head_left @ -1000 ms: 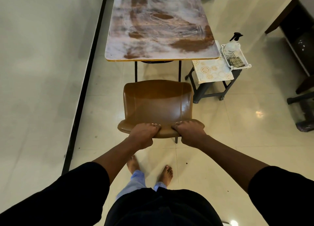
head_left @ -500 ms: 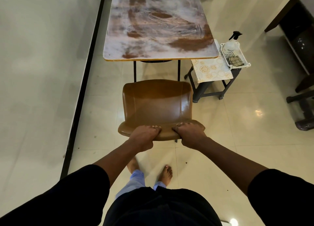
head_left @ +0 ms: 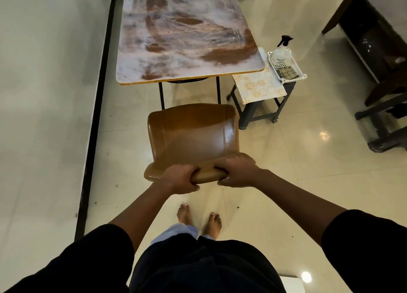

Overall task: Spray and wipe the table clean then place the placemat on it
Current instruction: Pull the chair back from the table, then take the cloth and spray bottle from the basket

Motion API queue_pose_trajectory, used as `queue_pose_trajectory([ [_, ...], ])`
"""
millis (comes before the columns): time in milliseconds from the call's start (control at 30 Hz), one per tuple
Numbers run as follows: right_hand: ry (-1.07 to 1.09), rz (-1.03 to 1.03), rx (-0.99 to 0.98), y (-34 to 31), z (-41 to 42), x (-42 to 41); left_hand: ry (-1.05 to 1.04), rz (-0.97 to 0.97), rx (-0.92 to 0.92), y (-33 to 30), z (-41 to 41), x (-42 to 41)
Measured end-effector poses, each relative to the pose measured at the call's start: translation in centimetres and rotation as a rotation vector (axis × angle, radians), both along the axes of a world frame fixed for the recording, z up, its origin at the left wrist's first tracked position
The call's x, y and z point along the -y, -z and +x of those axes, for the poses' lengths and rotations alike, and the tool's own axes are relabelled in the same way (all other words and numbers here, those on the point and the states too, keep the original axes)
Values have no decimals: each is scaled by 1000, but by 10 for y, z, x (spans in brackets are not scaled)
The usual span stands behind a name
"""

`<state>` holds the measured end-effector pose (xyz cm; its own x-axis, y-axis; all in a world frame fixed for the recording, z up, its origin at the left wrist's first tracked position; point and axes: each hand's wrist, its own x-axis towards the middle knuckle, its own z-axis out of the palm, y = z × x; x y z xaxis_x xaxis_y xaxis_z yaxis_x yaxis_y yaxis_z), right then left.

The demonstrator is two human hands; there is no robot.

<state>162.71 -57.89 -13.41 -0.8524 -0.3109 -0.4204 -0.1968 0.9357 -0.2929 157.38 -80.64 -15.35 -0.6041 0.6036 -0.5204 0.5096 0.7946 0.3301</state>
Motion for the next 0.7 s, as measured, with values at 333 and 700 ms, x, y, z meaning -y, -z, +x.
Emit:
queue_pose_trajectory([
  [333, 595, -411, -35, -22, -8, -1, -223, 408, 268, -33, -38, -14],
  [700, 1044, -670, -341, -39, 6, -36, -201, 549, 385, -66, -46, -65],
])
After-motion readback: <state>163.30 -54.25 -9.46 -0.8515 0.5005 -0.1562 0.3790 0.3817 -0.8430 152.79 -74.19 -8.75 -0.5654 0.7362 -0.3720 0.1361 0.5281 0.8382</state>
